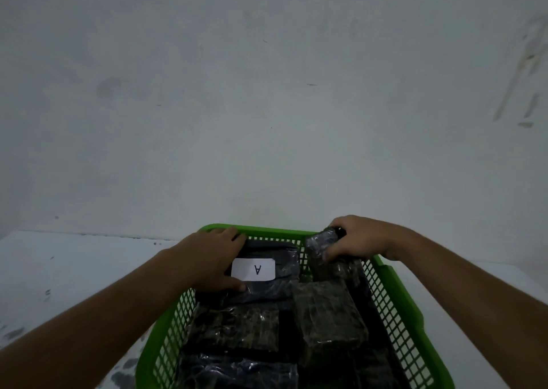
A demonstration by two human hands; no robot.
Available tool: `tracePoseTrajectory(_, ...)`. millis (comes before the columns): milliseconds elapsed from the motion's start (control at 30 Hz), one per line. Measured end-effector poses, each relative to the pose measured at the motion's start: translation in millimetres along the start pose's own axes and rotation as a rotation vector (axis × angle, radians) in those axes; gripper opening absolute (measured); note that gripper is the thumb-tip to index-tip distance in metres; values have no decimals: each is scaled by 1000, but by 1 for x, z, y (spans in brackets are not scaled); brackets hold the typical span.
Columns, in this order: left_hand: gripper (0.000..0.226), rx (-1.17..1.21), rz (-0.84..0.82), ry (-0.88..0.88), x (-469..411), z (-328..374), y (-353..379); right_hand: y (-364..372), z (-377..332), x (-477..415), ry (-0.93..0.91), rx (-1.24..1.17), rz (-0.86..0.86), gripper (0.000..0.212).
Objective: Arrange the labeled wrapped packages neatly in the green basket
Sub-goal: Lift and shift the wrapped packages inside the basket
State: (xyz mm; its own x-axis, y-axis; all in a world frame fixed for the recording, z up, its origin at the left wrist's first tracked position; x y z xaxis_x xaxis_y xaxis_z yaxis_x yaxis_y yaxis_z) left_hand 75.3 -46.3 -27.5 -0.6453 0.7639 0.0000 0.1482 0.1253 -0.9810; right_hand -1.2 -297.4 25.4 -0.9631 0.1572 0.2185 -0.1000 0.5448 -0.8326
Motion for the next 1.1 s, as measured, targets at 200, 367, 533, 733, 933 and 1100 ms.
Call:
tracePoseTrajectory(200,85,-14,-75,-1,-1,1,5,-14,16,10,-58,-165,32,30)
tracePoseTrajectory(367,67,17,-104,-1,0,6,2,-11,21,17,-107,-265,-20,35)
tracePoseTrajectory(533,36,256,209,28,-8,23,-22,-12,20,20,-197,-521,-27,40)
tracePoseTrajectory(733,44,1098,124,-53,-27,50,-39,-6,23,21,-269,-634,-45,48)
tracePoseTrajectory(933,33,1191,99,9,-34,65,-35,0,33,25,-226,-793,-126,41)
tracePoseTrajectory(1100,33,1266,152,-19,-40,68,-34,6,37,24,-198,-606,14,28)
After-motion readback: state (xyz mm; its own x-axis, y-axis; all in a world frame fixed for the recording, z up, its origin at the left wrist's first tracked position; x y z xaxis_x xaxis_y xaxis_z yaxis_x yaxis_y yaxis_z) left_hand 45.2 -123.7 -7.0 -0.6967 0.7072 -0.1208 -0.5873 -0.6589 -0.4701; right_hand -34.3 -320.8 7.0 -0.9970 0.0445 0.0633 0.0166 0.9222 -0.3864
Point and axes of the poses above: each hand's wrist, its own x-axis away from the middle knuckle, its own y-axis out of the palm, z = x × y, the point moved 3 cm from there along -x, towards the middle knuckle, and after that the axes turned 2 degrees about z, right-handed, at the moved point
